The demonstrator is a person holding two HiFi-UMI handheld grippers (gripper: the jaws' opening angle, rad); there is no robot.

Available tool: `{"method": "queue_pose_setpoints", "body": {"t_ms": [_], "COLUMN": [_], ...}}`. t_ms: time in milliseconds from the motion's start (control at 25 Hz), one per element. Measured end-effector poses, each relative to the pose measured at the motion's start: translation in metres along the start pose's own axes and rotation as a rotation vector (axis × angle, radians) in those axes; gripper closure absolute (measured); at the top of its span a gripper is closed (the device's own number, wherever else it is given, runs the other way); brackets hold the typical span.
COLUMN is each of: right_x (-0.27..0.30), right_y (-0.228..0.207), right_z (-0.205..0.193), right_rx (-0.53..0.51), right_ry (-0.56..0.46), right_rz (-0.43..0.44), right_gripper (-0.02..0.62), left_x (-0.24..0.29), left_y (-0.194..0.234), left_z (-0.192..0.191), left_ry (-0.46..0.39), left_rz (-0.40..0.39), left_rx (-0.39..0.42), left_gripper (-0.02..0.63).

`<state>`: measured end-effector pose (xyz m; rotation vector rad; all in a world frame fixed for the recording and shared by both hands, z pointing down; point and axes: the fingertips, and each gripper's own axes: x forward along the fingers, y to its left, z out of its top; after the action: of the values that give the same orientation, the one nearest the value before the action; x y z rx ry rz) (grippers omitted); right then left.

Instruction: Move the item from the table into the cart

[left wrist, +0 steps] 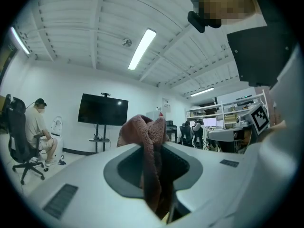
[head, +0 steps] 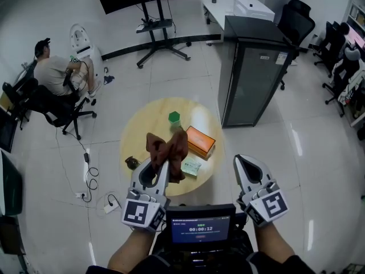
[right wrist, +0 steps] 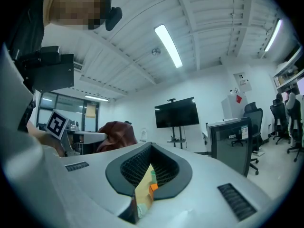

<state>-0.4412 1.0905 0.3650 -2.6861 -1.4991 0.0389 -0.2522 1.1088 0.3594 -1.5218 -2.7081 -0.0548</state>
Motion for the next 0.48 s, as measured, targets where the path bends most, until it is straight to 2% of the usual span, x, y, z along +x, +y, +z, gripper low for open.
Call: {"method": "queue_pose_setpoints", "body": {"t_ms": [120, 280, 360, 480], "right_x": [-0.015, -0.041, -0.056, -0.087], "right_y": [-0.009, -0.023, -0.028, -0.033], "right_z": [0.002, 0.009, 0.012, 0.016], "right_rx": [-0.016, -0.018, -0.027, -0.021], "right_ry": [-0.017, -0.041, -0.058, -0.11], "right_rz": [-0.04, -0.152, -0.236, -0.409], "right_gripper": [0.621, 0.621, 0.621, 0.621], "left_x": [0.014, 0.031, 0.04, 0.051], "left_y": [-0.023, -0.053, -0.065, -0.086], "left_z": [0.007, 0.015, 0.015, 0.005], "left_ry": [-0.037, -0.06, -0.063, -0.041], "left_rz": [-0.062, -0.179, -0.249, -0.392], "left_rx": [0.003, 0.01, 0.011, 0.01], "left_gripper": [0.511, 0.511, 0.511, 0.511]}}
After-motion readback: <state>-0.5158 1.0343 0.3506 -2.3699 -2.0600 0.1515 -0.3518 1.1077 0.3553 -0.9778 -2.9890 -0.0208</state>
